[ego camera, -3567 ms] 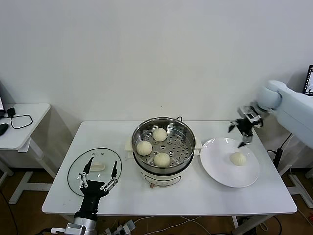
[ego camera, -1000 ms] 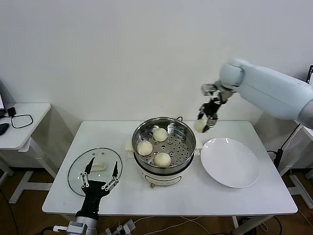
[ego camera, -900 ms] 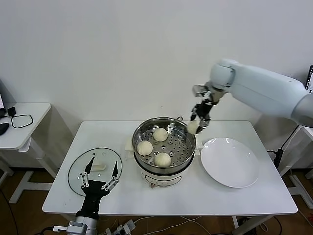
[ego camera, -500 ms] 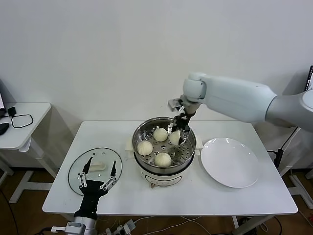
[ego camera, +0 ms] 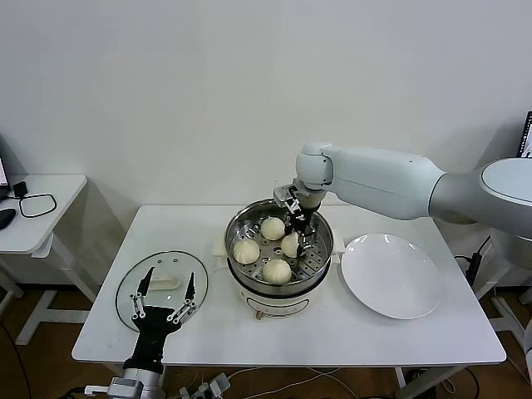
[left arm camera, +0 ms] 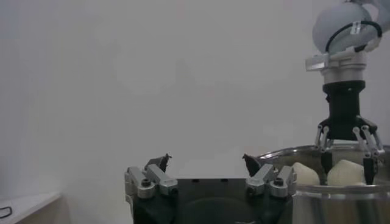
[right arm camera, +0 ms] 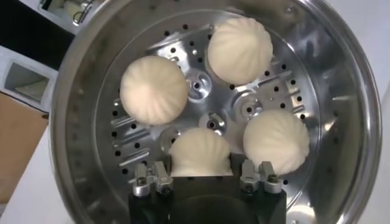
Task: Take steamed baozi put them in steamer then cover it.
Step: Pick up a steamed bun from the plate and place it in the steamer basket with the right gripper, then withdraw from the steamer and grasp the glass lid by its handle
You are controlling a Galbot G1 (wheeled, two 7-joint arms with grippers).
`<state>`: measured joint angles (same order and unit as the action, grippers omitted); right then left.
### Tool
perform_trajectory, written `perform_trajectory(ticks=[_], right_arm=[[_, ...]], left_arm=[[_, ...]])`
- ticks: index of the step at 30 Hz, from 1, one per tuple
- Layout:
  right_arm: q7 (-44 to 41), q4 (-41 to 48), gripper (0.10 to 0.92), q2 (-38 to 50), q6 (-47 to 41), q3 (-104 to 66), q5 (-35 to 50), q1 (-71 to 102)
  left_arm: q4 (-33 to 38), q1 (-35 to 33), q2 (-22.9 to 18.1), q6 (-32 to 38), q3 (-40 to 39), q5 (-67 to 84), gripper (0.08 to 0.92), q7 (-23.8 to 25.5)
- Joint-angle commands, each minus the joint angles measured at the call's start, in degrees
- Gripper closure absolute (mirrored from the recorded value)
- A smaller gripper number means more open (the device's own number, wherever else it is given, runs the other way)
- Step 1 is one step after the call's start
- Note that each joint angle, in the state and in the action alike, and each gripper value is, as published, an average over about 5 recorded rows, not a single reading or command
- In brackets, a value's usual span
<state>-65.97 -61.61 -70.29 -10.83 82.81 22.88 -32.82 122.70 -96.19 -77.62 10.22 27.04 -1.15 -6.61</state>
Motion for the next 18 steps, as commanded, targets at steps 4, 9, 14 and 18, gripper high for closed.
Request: perform_trajectory(ticks=[4, 9, 14, 18], right_arm=[[-1.24, -0.75, 0.352, 0.87, 0.27, 0.1, -2.06, 0.47], [-2.58, -1.45, 0.233, 2.41, 0.85, -1.43, -2.72, -0.15], [-2.86, -3.26, 0.204, 6.08, 1.39, -7.37, -3.43, -0.36], [-0.06, -5.2, 0.203, 11.3, 3.85, -17.11, -1.89, 1.0]], left_arm=[[-0.12, 0.06, -0.11, -0.06, -0.12, 0.02, 0.177, -0.01], [-0.12, 0.05, -0.2, -0.13, -0.07, 0.0, 0.177, -0.01], [-0.22, 0.23, -0.18, -0.24, 0.03, -0.05, 0.177, -0.01], [-0.73, 0.84, -0.12, -0.12, 0.38, -1.06, 0.177, -0.05]])
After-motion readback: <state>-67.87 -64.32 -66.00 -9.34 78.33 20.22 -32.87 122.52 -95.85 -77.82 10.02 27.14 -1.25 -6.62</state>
